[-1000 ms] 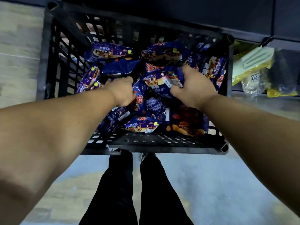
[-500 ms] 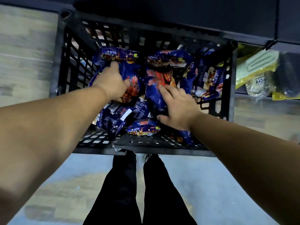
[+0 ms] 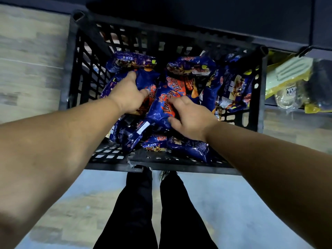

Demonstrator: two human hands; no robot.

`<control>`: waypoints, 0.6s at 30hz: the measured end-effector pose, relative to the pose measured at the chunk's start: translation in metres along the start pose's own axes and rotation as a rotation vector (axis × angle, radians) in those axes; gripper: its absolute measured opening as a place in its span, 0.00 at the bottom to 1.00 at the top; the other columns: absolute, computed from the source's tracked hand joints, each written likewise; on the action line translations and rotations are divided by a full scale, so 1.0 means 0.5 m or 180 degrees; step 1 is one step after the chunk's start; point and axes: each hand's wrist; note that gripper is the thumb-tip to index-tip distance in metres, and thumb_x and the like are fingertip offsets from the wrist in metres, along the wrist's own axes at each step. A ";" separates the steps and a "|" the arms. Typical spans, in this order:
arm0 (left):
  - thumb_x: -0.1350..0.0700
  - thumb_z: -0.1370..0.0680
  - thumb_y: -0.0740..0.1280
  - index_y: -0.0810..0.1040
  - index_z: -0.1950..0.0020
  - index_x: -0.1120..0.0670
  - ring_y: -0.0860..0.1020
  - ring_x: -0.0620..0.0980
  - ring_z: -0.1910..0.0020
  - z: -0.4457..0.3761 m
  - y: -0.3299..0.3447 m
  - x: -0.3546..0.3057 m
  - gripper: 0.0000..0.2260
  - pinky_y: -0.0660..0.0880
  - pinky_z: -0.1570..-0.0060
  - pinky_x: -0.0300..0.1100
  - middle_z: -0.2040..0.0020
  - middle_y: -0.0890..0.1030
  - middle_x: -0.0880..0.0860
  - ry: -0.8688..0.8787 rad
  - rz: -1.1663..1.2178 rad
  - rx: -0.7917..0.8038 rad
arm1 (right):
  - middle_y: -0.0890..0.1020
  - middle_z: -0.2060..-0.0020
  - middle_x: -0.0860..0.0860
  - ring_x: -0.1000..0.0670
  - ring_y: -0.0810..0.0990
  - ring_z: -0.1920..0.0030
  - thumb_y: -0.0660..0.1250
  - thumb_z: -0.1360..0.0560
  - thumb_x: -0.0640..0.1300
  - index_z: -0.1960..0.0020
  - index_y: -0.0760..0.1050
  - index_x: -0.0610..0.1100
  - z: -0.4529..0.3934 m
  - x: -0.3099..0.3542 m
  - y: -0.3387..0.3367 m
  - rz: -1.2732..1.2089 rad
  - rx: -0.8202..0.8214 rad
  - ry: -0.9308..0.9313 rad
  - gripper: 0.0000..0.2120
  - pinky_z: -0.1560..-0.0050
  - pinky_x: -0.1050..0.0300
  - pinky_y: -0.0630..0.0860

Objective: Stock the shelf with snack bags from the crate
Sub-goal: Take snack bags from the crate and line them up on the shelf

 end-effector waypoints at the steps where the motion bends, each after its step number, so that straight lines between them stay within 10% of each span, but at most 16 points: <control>1: 0.49 0.24 0.69 0.67 0.33 0.53 0.78 0.54 0.45 0.000 0.001 -0.001 0.22 0.75 0.41 0.49 0.43 0.79 0.52 0.0006 0.0051 0.0002 | 0.58 0.25 0.48 0.39 0.73 0.37 0.59 0.21 0.51 0.22 0.51 0.49 -0.010 0.006 0.000 0.0050 -0.0024 -0.0010 0.31 0.45 0.49 0.74; 7: 0.52 0.25 0.70 0.69 0.38 0.52 0.78 0.53 0.44 -0.001 -0.002 0.005 0.19 0.73 0.39 0.49 0.43 0.80 0.51 0.0102 0.0347 0.0033 | 0.40 0.22 0.54 0.39 0.76 0.40 0.64 0.24 0.38 0.22 0.42 0.55 -0.055 0.025 -0.015 0.0416 0.0240 -0.0026 0.42 0.57 0.51 0.76; 14: 0.59 0.25 0.72 0.63 0.27 0.50 0.78 0.47 0.49 0.007 -0.022 -0.005 0.29 0.73 0.45 0.37 0.46 0.79 0.48 0.0255 0.0762 0.0090 | 0.58 0.27 0.44 0.37 0.63 0.31 0.68 0.25 0.50 0.23 0.51 0.55 -0.091 0.035 -0.057 0.1703 0.0332 0.0248 0.37 0.37 0.40 0.67; 18: 0.62 0.27 0.73 0.65 0.33 0.43 0.80 0.53 0.46 0.004 -0.045 0.008 0.29 0.77 0.43 0.50 0.44 0.80 0.51 0.0201 0.1292 0.0177 | 0.63 0.31 0.43 0.39 0.60 0.31 0.66 0.26 0.60 0.28 0.62 0.46 -0.082 0.016 -0.091 0.1867 0.0052 0.0619 0.33 0.33 0.39 0.61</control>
Point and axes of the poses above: each hand's wrist, its own z-axis away from the middle knuckle, its own y-axis out of the palm, x = y × z
